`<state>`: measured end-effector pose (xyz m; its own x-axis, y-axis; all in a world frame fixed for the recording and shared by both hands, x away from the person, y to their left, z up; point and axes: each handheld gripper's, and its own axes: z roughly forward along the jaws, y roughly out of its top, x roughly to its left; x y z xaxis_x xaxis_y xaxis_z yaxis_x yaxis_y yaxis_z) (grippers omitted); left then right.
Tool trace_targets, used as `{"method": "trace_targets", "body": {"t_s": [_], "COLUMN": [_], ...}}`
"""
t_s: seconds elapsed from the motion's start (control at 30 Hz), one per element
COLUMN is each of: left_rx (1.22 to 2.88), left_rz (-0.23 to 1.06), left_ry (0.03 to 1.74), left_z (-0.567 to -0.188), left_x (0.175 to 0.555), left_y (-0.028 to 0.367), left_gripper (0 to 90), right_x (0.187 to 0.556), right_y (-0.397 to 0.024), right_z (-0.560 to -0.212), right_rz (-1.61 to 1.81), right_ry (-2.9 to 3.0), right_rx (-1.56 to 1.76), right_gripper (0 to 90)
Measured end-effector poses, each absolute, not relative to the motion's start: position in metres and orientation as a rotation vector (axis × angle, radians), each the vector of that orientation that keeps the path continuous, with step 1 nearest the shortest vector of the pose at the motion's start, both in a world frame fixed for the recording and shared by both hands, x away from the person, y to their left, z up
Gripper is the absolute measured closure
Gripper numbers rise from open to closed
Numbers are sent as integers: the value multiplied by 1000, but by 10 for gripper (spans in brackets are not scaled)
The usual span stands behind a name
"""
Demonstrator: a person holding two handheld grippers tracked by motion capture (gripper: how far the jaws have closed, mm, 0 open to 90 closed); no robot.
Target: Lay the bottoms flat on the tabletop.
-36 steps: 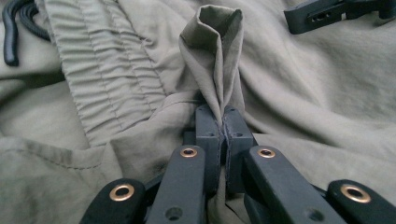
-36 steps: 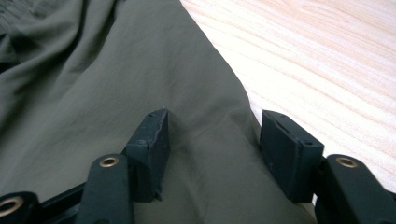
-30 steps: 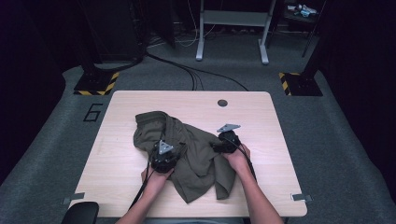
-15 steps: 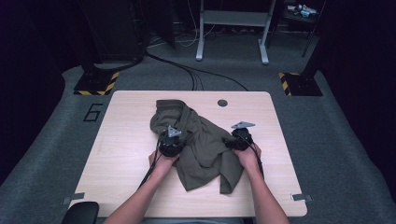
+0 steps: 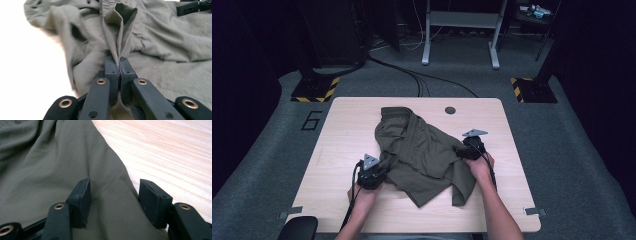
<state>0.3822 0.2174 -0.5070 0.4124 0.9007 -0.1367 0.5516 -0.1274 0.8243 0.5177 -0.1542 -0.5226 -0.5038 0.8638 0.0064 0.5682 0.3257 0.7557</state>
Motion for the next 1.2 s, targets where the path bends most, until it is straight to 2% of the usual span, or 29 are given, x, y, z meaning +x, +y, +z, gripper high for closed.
{"method": "trace_targets", "body": {"t_s": [0.2,0.3,0.43,0.67,0.93,1.2], "left_rx": [1831,1851,1847,1809,1789,1833], "left_rz": [482,465,451,480,508,492], "left_ry": [1271,1283,1287,1255,1242,1227], "left_z": [-515,-522,-523,-495,-470,-471], "left_x": [350,338,329,327,360,408], "left_y": [218,219,221,228,241,247], "left_gripper": [863,848,767,664,621,566], "right_x": [522,522,517,508,496,488], "right_y": [-156,-155,-151,-142,-115,-80], "right_z": [-523,-521,-513,-501,-486,-482], "right_rz": [1004,997,1022,1064,1125,1153], "right_ry": [2179,2181,2165,2171,2225,2306], "right_rx": [1282,1282,1299,1270,1175,1071], "right_gripper": [424,454,487,490,491,499]}}
